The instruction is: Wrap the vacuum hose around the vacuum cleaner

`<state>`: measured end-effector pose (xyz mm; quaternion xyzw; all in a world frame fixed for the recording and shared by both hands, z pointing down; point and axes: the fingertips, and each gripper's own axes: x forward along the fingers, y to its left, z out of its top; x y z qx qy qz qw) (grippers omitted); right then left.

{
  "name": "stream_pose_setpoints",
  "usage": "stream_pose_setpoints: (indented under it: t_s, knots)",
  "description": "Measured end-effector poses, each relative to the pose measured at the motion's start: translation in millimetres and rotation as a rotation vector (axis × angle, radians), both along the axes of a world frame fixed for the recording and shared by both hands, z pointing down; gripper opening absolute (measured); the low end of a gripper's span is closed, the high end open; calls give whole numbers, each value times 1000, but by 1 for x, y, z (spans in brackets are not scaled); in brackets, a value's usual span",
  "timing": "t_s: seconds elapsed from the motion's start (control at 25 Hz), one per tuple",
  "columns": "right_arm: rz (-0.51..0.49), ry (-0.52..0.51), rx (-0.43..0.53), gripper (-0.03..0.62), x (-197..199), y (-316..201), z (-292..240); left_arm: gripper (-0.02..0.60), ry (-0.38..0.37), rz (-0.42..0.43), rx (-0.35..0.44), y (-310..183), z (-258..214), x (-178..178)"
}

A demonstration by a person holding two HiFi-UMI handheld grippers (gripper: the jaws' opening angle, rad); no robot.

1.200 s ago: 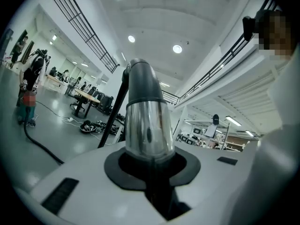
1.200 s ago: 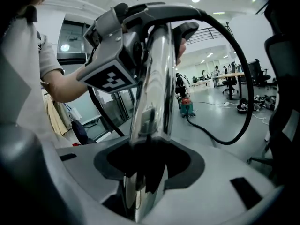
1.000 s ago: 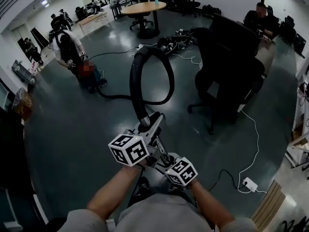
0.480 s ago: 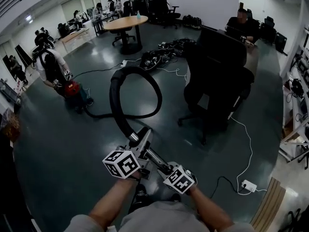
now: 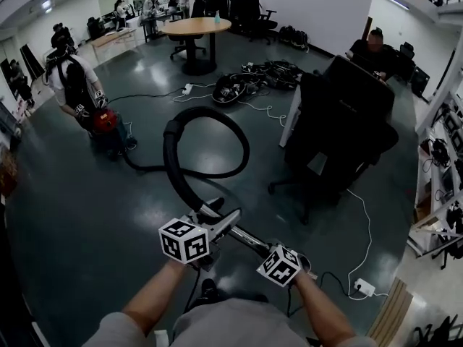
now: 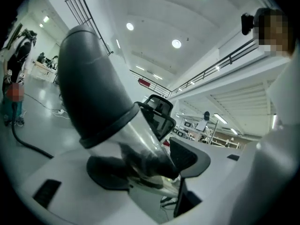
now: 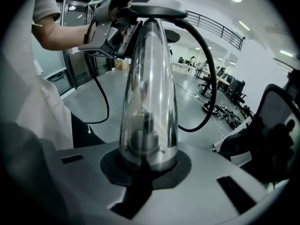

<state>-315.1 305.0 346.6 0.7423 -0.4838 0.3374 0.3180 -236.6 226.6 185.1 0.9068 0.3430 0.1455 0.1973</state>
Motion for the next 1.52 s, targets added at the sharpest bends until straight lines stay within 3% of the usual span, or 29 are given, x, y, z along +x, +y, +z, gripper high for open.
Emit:
stream_pose_setpoints:
  t_s: [0.12,0.28,0.56,0.72,0.88,0.92,1.0,1.08,1.2,1.32,1.44,1.52]
  knots:
    - [-20,27,-68,40,15,-17,7,299,-47,77,46,-27,18,1]
    - [-20,12,-109,40,19,-43,15,301,-93,208,112,-63,38,-14]
    - [76,-61,-89,40,46,-71,22,301,-17,197,385,-133,58,-17]
    - [98,-85,-115,40,58,-76,12,289,156,193,560,-149,36,-23]
    - [73,-87,-160,40,81,-79,-6,202,360,260,740,-136,0,-8]
    - [64,-90,-169,40,85,-80,-8,172,401,305,773,-128,-6,-4]
    - [48,-93,-182,40,93,-82,-11,6,463,410,827,-111,-15,2]
    - [32,-99,-187,40,100,-85,-11,6,497,482,896,-97,-19,14]
    - [8,-104,-191,40,115,-89,-13,6,557,516,1027,-81,-17,39]
    - [-32,-86,-220,40,137,-88,-19,8,554,618,1066,-65,-7,52]
    - [-94,-72,-277,41,164,-79,-23,162,471,710,1108,-55,6,75]
    - [-141,-71,-318,41,180,-71,-22,198,422,753,1151,-50,21,95]
